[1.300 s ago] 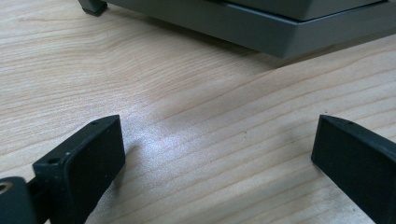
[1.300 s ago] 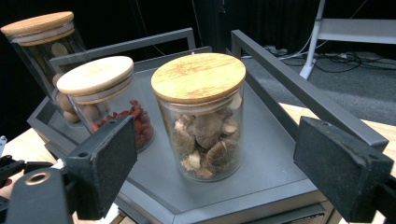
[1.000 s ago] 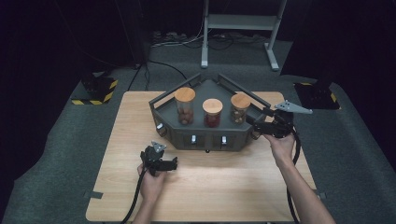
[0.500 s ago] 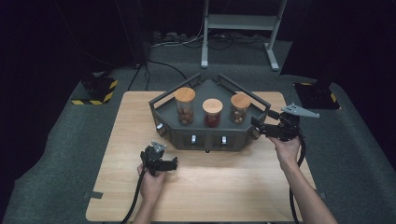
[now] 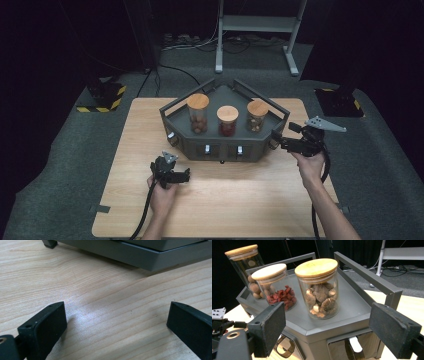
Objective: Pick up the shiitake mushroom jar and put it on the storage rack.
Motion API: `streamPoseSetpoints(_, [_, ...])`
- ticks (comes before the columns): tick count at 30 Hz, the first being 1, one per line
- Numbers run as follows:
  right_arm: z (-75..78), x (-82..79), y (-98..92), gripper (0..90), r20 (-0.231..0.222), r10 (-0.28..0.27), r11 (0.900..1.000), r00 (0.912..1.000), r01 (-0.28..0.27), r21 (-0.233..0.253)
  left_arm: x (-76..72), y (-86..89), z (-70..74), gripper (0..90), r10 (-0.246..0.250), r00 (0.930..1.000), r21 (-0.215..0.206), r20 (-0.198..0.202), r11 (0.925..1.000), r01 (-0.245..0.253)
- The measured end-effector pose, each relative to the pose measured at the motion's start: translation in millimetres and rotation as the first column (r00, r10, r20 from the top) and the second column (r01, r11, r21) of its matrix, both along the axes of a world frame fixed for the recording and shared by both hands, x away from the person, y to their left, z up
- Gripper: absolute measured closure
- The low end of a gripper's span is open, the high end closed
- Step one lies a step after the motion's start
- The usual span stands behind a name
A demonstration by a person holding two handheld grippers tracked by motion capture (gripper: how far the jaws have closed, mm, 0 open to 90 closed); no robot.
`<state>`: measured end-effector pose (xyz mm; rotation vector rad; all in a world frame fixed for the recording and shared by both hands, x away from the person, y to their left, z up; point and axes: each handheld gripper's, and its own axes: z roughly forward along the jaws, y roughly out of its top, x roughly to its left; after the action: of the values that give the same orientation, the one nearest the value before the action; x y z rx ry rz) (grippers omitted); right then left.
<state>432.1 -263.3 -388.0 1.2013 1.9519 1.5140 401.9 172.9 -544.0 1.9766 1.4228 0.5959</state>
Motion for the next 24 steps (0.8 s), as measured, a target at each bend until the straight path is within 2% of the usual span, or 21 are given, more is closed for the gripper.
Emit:
streamPoseSetpoints(10, [-8.8,-7.3,-6.3,14.0,-0.012,-0.013,1.0,0.9999,0.013,-0.001,0.0,0.0,0.0,2.6,0.0,1.0,0.0,0.0,1.0,0.0])
streamPoseSetpoints(17, [-17.0,-12.1,-11.6,14.1,-0.022,-0.02,1.0,0.9995,0.02,0.016,0.0,0.0,0.0,2.6,0.0,1.0,0.0,0.0,1.0,0.0])
streamPoseSetpoints(24, [-24.0,-15.0,-13.1,14.1,-0.031,-0.023,1.0,0.9993,0.023,0.007,0.0,0.0,0.0,2.5,0.0,1.0,0.0,0.0,1.0,0.0])
